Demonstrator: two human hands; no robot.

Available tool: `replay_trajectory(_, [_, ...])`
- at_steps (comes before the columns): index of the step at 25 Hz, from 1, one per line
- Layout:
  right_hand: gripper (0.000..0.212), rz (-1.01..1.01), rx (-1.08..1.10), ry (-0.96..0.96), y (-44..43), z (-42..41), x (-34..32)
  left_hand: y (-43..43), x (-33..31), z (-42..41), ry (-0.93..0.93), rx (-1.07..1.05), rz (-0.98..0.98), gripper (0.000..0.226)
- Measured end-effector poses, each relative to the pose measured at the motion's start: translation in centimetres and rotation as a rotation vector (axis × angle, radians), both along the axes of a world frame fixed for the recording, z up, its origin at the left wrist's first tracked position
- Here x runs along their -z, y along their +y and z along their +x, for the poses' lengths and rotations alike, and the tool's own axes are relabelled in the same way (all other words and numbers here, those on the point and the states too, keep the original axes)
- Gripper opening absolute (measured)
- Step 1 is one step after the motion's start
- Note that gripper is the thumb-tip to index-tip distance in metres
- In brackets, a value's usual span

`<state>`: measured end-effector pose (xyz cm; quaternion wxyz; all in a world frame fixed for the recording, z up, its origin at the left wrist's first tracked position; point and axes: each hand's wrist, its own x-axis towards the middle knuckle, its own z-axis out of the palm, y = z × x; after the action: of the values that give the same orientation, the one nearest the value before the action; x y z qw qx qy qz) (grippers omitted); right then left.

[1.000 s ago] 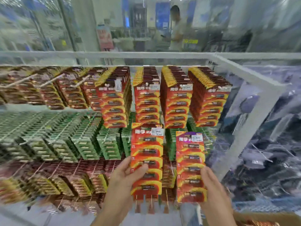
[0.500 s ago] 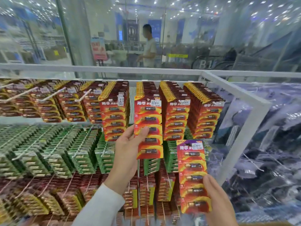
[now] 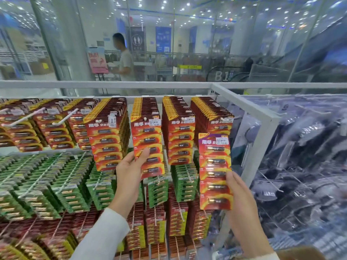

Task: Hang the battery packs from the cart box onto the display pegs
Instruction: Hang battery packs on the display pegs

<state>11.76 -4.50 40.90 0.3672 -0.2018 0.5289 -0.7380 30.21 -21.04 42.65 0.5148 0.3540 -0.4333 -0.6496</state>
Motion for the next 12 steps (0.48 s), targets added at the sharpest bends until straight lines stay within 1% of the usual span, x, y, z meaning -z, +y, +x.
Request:
replay_trajectory(1, [0.033,-0.027,0.04,0.042,-0.5,-0.7,-0.8,-0.2,0.2,-0.1,-0.009,-0.002,0.002,0.017])
replay_trajectory(2, [0.033,-0.045,0.082,0.073,-1.0,-1.4,-1.3,-0.3,0.3,-0.1,-0.025,-0.011,0.0,0.008])
replay_trajectory(3, [0.031,-0.058,0.115,0.094,-1.5,-2.0,-1.8,-0.5,0.5,-0.1,-0.04,-0.014,-0.006,0.007])
replay_trajectory(6, [0.027,-0.034,0.179,0.143,-2.5,-3.6,-2.3,-0.9,0.8,-0.1,-0.066,-0.04,-0.02,0.015])
replay_trajectory(12, [0.024,0.006,0.175,0.141,-3.8,-5.1,-2.1,-1.1,1.2,0.2,-0.073,-0.059,-0.041,0.014])
